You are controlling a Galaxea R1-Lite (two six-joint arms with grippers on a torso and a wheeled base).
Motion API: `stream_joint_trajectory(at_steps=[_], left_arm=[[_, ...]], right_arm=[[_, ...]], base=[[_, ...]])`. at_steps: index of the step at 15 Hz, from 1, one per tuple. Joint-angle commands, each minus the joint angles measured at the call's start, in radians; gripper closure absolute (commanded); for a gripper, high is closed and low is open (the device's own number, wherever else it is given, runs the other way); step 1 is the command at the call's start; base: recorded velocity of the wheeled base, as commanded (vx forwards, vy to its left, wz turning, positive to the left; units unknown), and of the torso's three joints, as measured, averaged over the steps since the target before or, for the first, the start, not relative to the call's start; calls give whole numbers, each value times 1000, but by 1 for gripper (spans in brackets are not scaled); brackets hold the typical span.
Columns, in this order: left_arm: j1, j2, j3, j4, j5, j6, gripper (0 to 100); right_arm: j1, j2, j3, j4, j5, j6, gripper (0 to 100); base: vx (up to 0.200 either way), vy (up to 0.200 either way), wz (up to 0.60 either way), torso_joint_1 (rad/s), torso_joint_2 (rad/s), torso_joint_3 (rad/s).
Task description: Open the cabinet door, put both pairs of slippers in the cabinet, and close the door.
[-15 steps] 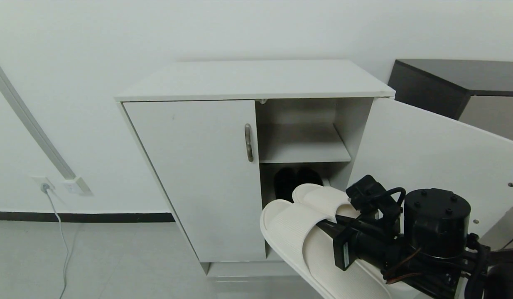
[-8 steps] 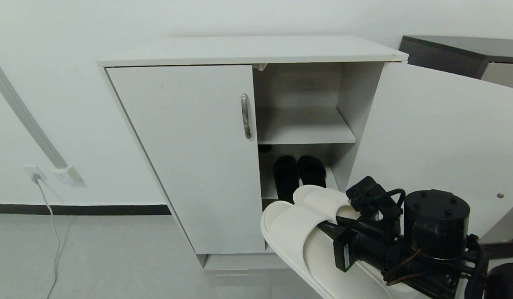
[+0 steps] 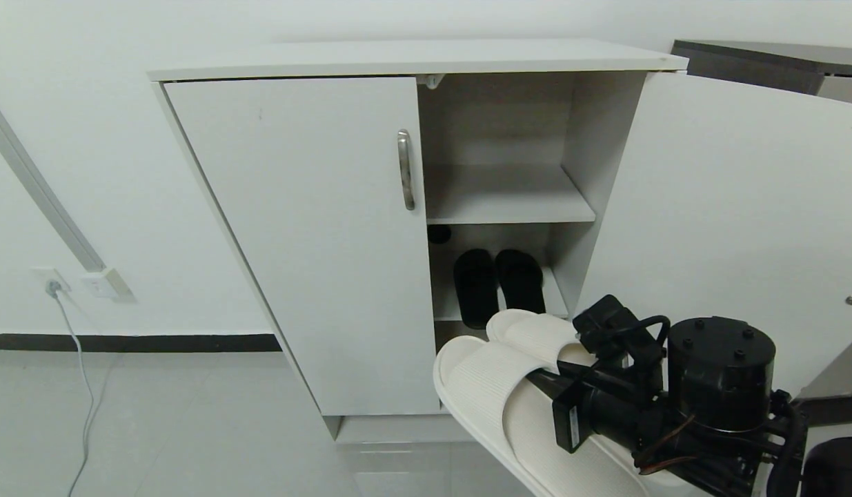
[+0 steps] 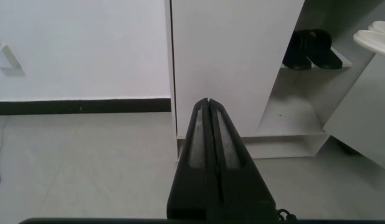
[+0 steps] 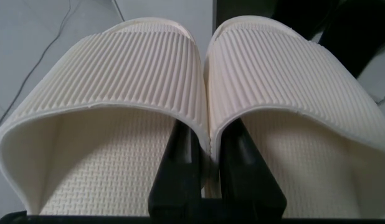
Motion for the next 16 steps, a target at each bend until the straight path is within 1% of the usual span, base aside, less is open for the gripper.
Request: stream_joint_trajectory(at_steps=[1,2,3,4,5,8,9,10,12,13,15,16], left_arm=[[-1,0,0,1,0,0,100],[-1,0,0,-1,0,0,100],[-1,0,0,-1,0,0,100],[-1,0,0,-1,0,0,100],[0,0,0,-1,0,0,100],[-1,0,0,1,0,0,100],[-1,-1,0,1,0,0,100],[0,0,0,-1,0,0,100],[0,0,0,1,0,0,100],[0,0,0,1,0,0,100],[-1,0,0,1,0,0,100],[-1,0,0,-1,0,0,100]], right_arm=[[-1,37,-1,-15,-2,-5,100],[3,49,-10,-23,-11,-9,100],[9,63,-47,-4,-49,-6,100],[15,90,-109,53,-148,7,100],[24,107,-185,123,-238,43,100],[62,124,-402,405,-421,141,100],[65,126,-445,451,-445,162,100],[70,130,-560,597,-505,213,100],[78,124,-685,729,-565,259,100],[84,112,-714,734,-599,253,100],[90,86,-732,724,-611,208,100],[90,80,-732,686,-612,184,100]], base=[[0,0,0,0,0,0],[0,0,0,0,0,0],[0,0,0,0,0,0],[0,0,0,0,0,0],[0,0,0,0,0,0],[0,0,0,0,0,0],[0,0,0,0,0,0],[0,0,0,0,0,0],[0,0,0,0,0,0],[0,0,0,0,0,0],[0,0,0,0,0,0],[0,0,0,0,0,0]])
